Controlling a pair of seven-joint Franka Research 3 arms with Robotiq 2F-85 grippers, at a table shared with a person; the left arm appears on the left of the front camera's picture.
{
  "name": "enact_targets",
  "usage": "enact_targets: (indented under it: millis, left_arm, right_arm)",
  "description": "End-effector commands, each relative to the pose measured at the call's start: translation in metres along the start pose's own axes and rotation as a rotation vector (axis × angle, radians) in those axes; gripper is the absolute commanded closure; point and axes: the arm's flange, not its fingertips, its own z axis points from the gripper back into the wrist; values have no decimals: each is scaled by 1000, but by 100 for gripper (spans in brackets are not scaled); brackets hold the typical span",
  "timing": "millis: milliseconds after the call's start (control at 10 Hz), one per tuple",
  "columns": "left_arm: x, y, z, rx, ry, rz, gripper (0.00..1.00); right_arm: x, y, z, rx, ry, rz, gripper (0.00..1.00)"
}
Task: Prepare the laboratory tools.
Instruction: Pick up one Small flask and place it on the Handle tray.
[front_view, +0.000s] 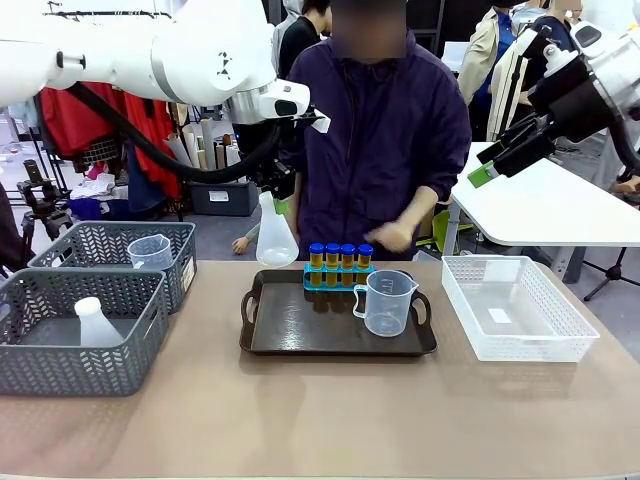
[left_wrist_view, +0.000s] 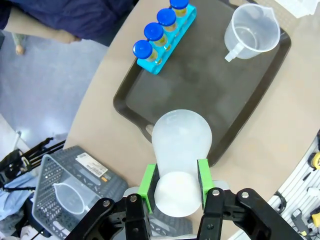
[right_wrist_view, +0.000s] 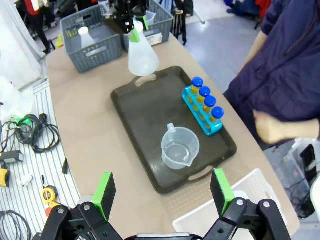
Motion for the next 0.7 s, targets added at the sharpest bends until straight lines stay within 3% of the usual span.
enact_targets:
  millis: [0,600]
  left_arm:
    - [-1,2,4,4,-5,2,100]
    - [-1,2,4,4,-5,2,100]
  right_arm:
    - [1,0,0,3,-10,3,0]
    - [1,0,0,3,-10,3,0]
